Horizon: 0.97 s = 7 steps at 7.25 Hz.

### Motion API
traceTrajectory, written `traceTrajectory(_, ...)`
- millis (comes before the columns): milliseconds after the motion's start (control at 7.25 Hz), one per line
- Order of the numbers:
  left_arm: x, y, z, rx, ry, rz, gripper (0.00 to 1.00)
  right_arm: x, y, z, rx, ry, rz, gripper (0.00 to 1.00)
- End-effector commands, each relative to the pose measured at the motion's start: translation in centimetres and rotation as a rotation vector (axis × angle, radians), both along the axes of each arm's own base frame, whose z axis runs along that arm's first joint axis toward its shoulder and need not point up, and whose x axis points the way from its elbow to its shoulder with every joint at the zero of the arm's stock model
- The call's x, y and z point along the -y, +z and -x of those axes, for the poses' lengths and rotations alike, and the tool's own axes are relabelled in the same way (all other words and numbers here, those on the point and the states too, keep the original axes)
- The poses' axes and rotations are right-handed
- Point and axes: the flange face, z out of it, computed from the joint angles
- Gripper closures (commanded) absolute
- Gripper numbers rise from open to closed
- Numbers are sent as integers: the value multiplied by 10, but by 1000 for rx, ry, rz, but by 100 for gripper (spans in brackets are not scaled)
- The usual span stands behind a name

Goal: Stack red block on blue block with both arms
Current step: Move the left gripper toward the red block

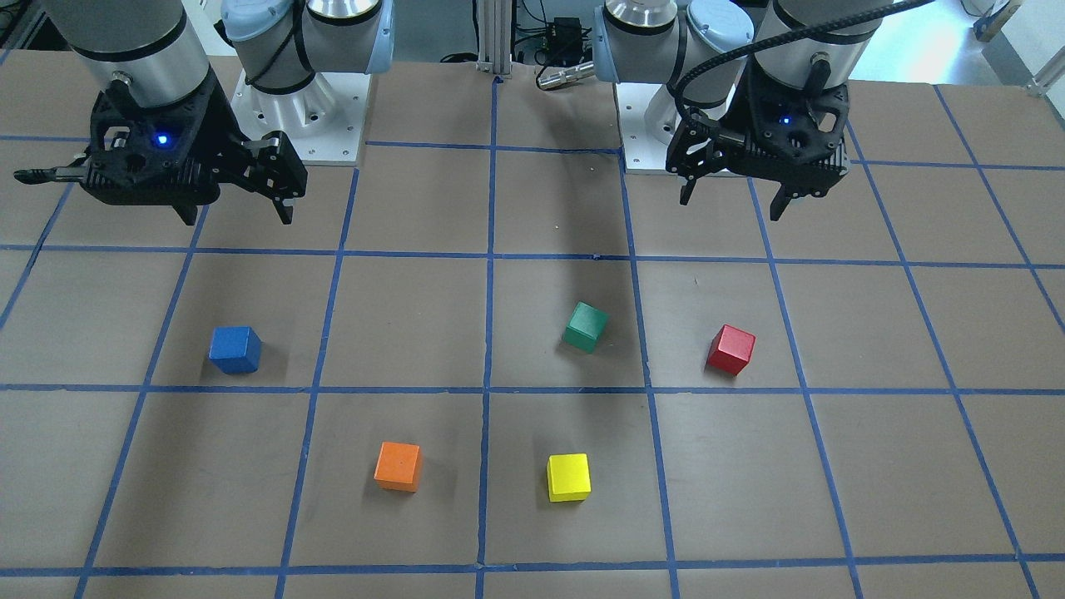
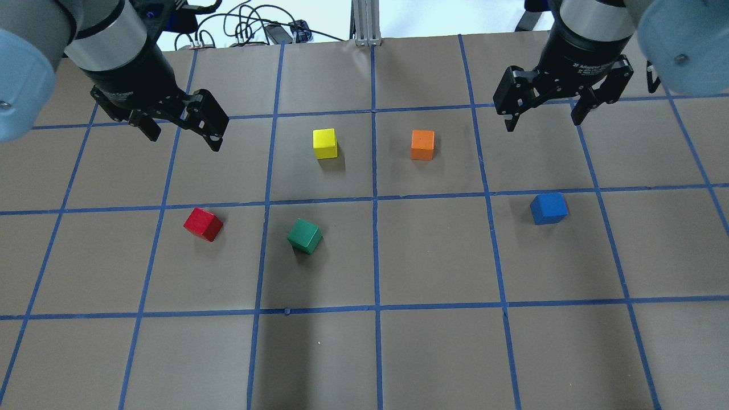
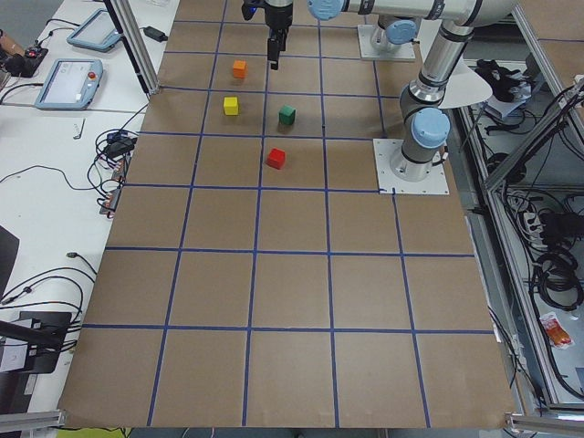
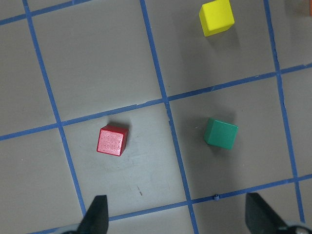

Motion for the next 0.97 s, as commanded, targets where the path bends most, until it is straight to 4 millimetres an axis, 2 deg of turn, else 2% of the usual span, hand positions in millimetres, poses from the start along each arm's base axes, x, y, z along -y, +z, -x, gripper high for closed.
traceTrajectory(0, -4, -15, -1, 18, -10, -23, 0, -1, 0, -1, 1, 1, 0, 0)
traceTrajectory(138, -6, -19, -4, 20, -8, -47, 0, -1, -1, -1, 1, 1, -2, 0)
traceTrajectory(414, 12, -43, -13, 5, 11, -81, 0, 0, 0, -1, 1, 3, 0, 0)
traceTrajectory(690, 31, -82, -37, 2, 25, -56, 0, -1, -1, 0, 0, 1, -2, 0)
traceTrajectory(828, 34, -112, -62, -4, 48, -99, 0, 0, -1, 1, -2, 1, -2, 0)
